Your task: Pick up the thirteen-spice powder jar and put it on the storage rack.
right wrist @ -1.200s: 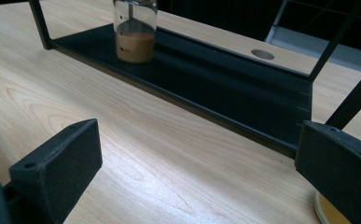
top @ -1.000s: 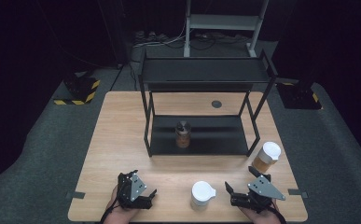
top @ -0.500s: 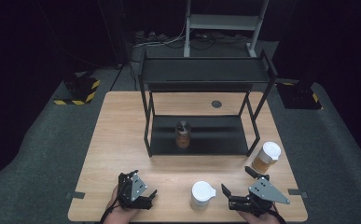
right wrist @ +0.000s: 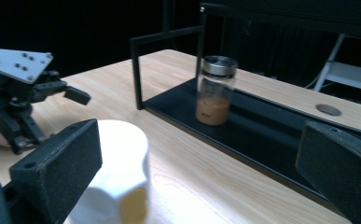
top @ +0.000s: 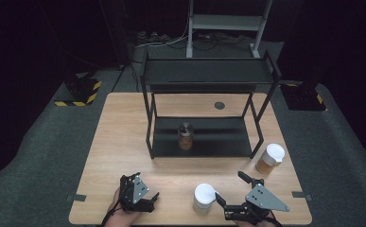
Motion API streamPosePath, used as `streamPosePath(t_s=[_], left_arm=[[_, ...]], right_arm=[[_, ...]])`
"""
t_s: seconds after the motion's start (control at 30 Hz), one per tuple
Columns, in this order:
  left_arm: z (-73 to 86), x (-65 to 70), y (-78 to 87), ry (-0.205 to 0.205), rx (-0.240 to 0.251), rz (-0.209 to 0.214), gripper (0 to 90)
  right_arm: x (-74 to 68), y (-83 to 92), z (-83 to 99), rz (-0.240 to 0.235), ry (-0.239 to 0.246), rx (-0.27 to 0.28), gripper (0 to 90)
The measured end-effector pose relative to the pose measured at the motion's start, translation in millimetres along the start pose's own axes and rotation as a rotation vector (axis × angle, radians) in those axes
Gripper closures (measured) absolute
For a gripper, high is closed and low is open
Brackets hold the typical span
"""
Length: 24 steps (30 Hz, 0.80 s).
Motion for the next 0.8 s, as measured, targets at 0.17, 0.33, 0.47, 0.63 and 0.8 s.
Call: streamPosePath(t_s=[0.17,0.33,0.47,0.63,0.8], left_arm=[[0.0,0.0,0.0,0.000,0.000,0.001,1.4],[0.0,-0.3,0.0,0.000,0.000,0.002,1.4],[-0.1,-0.1,-0.1,0.001,-0.001,0.002,1.4],[0.0,-0.7,-0.1,0.001,0.000,0.004,1.4],[-0.1,-0.5,-0.1,0.001,-0.001,0.005,1.4]], right_arm=[[-5.4,-3.4,-0.4,-0.023,0.010,-0.001,0.0],[-8.5,-6.5,0.0,-0.047,0.009,-0.003,0.0],[-12.8,-11.0,0.8,-0.071,0.012,-0.008,0.0],[-15.9,-16.6,2.4,-0.094,0.010,-0.020,0.0],[-18.7,-21.2,4.6,-0.110,0.016,-0.036,0.0]])
Point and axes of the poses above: each handheld gripper's, and its own axes: y roughly backward along the jaws, z roughly out of its underside, x roughly to its right, the point moved 4 cm from there along -y, roughly forward along the jaws, and after that the axes turned 4 degrees about -z, right-handed, at the moved point
